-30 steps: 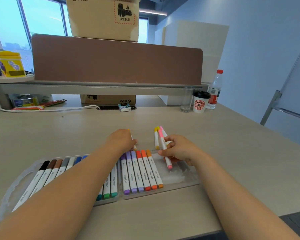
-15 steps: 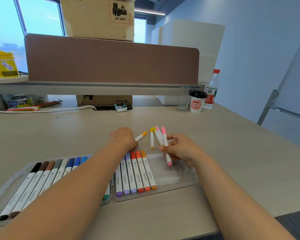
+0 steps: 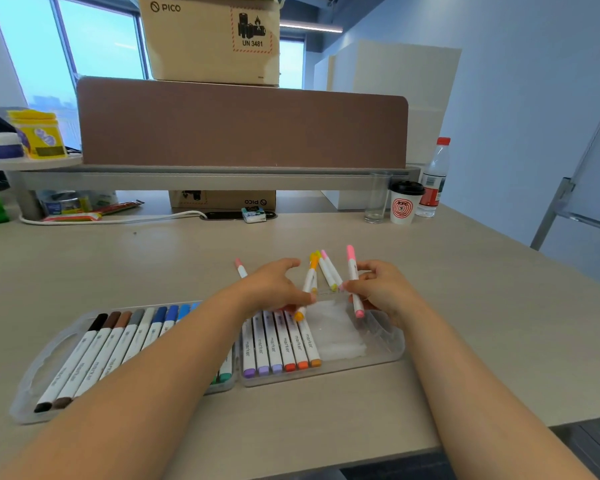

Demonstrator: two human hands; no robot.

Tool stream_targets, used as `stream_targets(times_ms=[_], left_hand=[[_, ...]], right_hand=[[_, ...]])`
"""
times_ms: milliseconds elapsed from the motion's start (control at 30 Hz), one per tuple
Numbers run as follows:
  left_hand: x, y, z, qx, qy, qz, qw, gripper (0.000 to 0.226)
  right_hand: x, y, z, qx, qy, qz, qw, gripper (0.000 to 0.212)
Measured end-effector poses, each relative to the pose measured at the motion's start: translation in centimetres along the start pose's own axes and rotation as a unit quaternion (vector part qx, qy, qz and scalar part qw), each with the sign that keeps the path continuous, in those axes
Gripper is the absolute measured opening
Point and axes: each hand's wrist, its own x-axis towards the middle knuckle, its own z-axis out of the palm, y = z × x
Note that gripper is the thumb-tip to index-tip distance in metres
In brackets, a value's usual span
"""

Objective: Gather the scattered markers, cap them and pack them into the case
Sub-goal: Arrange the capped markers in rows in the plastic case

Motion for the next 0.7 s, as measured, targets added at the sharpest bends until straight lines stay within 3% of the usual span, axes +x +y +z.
stream_targets(times_ms=[67,233,400,600,700], left_hand=[[-0.1,0.0,0.5,-0.001,-0.008,0.003,1.000,0.070],[-0.1,0.0,1.6,0.004,0.049,0.048,0.998,0.028],[-0.4,-0.1,1.6,-0.045,0.012,0.056,0.997,0.011],[-0.8,0.1,1.3,-0.009,-0.022,0.054,0.998,0.015],[-0.8,-0.4,0.3,0.025,0.029,0.056,0.998,0.023]], right_hand=[[0.1,0.0,-0.1,-0.006,0.006,0.008,1.000,0.045],[-0.2,-0.3,0.7,0.040,0.008,0.011,0.999,0.022],[-0.8,-0.4,1.1,0.063,-0.005,-0.042,0.997,0.011],[-1.5,-1.0,1.7,0.056,-0.043,-0.051,0.996,0.020],[-1.6,-1.1,1.5,0.049,-0.036,-0.022,0.998,0.013]])
